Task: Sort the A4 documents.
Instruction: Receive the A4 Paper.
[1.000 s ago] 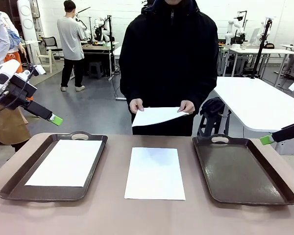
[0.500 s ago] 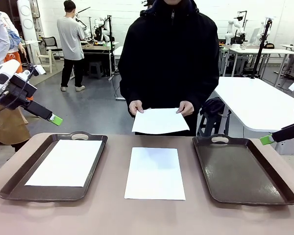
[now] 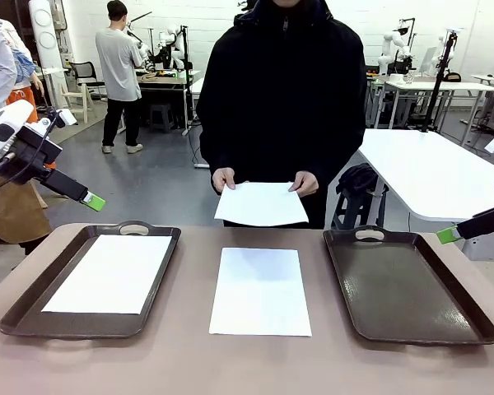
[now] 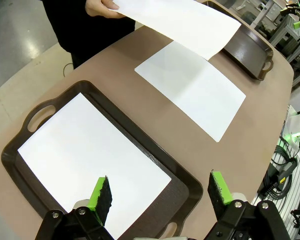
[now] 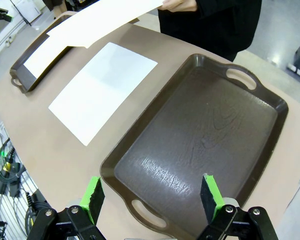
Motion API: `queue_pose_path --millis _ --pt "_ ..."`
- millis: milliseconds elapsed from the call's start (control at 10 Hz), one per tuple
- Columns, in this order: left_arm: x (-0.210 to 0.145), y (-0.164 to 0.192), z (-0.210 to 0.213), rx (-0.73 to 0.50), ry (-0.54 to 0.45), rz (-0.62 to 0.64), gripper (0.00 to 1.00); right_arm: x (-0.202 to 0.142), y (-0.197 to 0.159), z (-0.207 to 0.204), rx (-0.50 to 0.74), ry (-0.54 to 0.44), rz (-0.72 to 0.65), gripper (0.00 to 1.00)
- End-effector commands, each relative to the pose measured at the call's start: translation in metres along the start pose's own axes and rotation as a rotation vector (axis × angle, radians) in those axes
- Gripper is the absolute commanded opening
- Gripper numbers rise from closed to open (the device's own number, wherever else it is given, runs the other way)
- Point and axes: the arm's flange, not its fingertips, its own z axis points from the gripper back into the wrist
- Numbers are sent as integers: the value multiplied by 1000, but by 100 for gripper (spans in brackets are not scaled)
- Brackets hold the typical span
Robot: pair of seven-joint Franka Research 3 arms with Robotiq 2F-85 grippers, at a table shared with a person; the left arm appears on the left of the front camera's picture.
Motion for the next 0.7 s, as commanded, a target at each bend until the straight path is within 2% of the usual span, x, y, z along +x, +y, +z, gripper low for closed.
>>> queue_pose_path --millis 0,600 --pt "0 0 1 1 -2 -1 100 -1 -1 -2 17 -8 -2 100" --pt "0 0 1 1 -2 -1 100 -1 -1 -2 17 -8 -2 100"
